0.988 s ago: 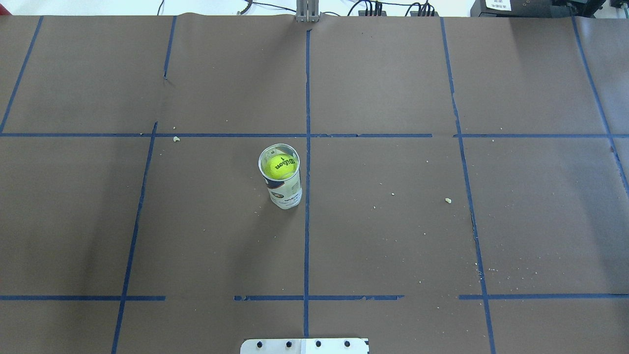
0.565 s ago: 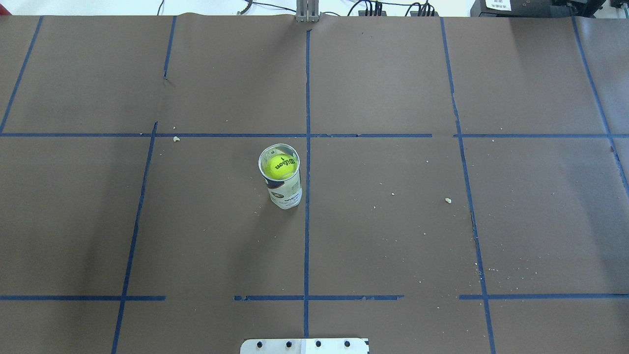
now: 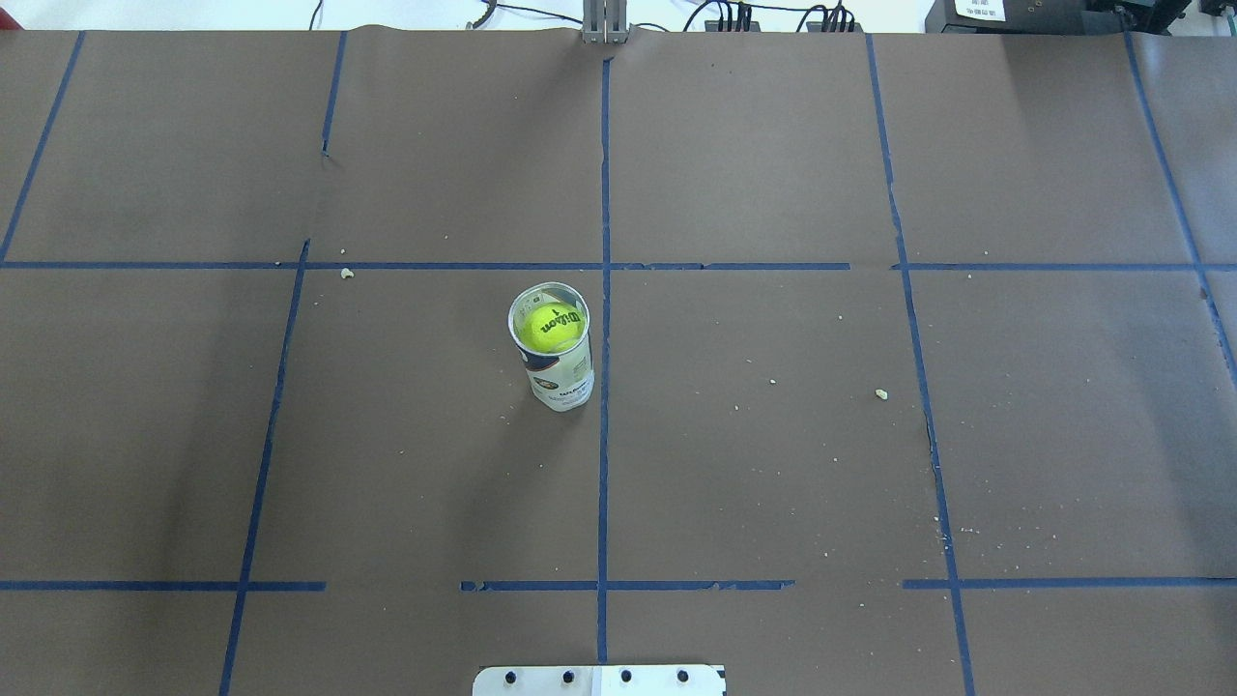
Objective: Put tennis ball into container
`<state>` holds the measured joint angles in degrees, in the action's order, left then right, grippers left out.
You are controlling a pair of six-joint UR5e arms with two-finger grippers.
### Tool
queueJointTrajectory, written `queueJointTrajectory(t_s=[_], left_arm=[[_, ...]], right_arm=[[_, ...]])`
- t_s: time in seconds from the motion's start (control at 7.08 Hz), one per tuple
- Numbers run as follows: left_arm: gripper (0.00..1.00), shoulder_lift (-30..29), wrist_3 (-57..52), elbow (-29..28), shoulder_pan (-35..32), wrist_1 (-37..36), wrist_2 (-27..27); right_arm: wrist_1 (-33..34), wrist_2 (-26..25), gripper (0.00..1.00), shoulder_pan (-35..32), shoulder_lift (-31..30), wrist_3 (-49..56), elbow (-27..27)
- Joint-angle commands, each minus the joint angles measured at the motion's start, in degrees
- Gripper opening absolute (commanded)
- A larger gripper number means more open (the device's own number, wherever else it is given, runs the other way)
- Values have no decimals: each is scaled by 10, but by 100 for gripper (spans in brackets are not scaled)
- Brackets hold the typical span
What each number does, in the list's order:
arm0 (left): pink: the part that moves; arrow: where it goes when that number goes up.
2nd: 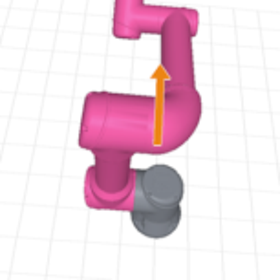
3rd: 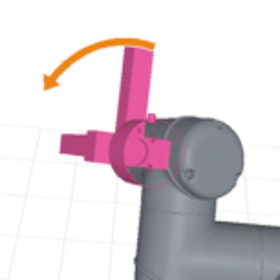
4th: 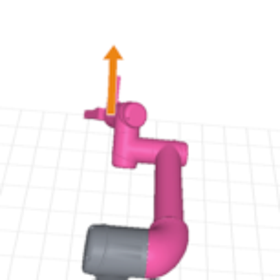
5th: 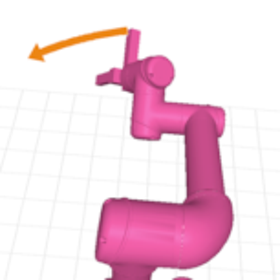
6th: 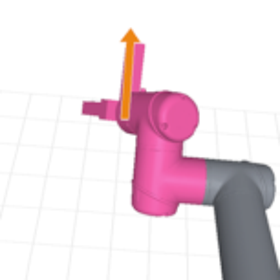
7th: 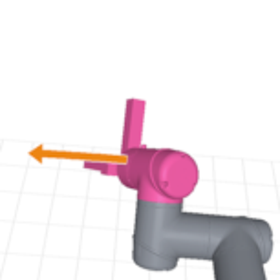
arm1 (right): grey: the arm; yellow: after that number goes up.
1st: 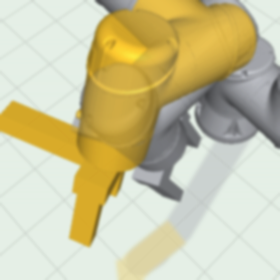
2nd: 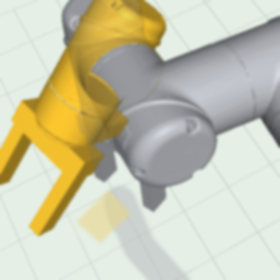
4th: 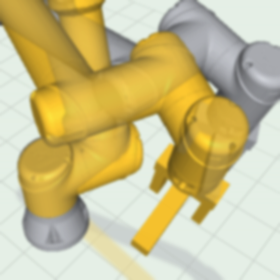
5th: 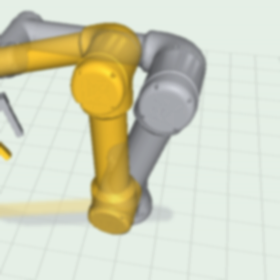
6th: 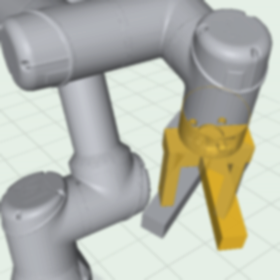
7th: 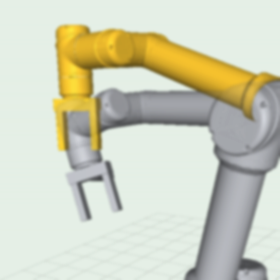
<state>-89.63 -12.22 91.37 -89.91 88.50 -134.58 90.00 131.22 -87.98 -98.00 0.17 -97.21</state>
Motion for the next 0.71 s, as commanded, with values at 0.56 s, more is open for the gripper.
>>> queueJointTrajectory(t_s=[0.56], left_arm=[[100,-1,-2,0,-4,0,-2]], right_arm=[[0,0,100,0,0,0,0]])
